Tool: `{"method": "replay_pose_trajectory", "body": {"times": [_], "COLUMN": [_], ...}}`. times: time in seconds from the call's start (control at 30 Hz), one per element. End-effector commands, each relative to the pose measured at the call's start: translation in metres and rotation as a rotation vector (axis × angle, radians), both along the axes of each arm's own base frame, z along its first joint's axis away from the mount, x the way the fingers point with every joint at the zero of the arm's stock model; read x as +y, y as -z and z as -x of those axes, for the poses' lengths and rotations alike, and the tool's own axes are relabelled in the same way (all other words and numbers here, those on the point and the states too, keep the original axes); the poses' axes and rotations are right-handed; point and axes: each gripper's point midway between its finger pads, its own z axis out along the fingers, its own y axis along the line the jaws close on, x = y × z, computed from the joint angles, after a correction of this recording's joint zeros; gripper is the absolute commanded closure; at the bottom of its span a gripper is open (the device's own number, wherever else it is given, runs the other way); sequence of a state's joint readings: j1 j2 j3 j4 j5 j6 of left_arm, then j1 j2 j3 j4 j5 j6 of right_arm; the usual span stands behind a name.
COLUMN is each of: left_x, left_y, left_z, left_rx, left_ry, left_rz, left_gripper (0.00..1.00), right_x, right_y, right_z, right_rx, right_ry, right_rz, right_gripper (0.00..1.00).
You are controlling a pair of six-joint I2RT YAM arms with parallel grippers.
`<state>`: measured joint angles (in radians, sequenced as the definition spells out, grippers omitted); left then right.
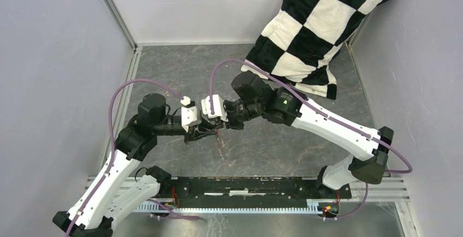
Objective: Put the keys on the keyring
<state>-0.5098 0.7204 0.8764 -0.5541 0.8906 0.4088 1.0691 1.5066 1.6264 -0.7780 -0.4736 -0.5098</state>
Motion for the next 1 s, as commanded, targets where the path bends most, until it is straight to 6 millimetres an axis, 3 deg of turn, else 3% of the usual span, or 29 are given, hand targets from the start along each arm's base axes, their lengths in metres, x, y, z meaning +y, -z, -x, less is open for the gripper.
{"method": "replay_pose_trajectory", "body": {"times": [0.0, 0.37, 0.6, 0.87, 0.97], "left_x": [-0.001, 0.005, 0.004, 0.005, 0.006], "left_y": [-0.022, -0.024, -0.027, -0.032, -0.031], "left_z": [0.009, 0.008, 0.011, 0.01, 0.012], "left_rx": [-0.088, -0.201, -0.218, -0.278, -0.297], "left_ry": [0.051, 0.036, 0.054, 0.049, 0.057], "left_rz": [0.046, 0.049, 0.062, 0.078, 0.078], "left_gripper": [0.68, 0.73, 0.77, 0.72, 0.8], "right_x": [0.002, -0.008, -0.012, -0.01, -0.009], "right_y": [-0.033, -0.069, -0.064, -0.058, -0.059], "right_z": [-0.006, 0.014, 0.02, 0.023, 0.022], "right_rx": [-0.06, 0.073, 0.119, 0.167, 0.162], "right_ry": [0.046, 0.046, 0.06, 0.051, 0.052], "right_rz": [-0.155, -0.531, -0.603, -0.621, -0.629], "right_gripper": [1.0, 1.0, 1.0, 1.0, 1.0]}}
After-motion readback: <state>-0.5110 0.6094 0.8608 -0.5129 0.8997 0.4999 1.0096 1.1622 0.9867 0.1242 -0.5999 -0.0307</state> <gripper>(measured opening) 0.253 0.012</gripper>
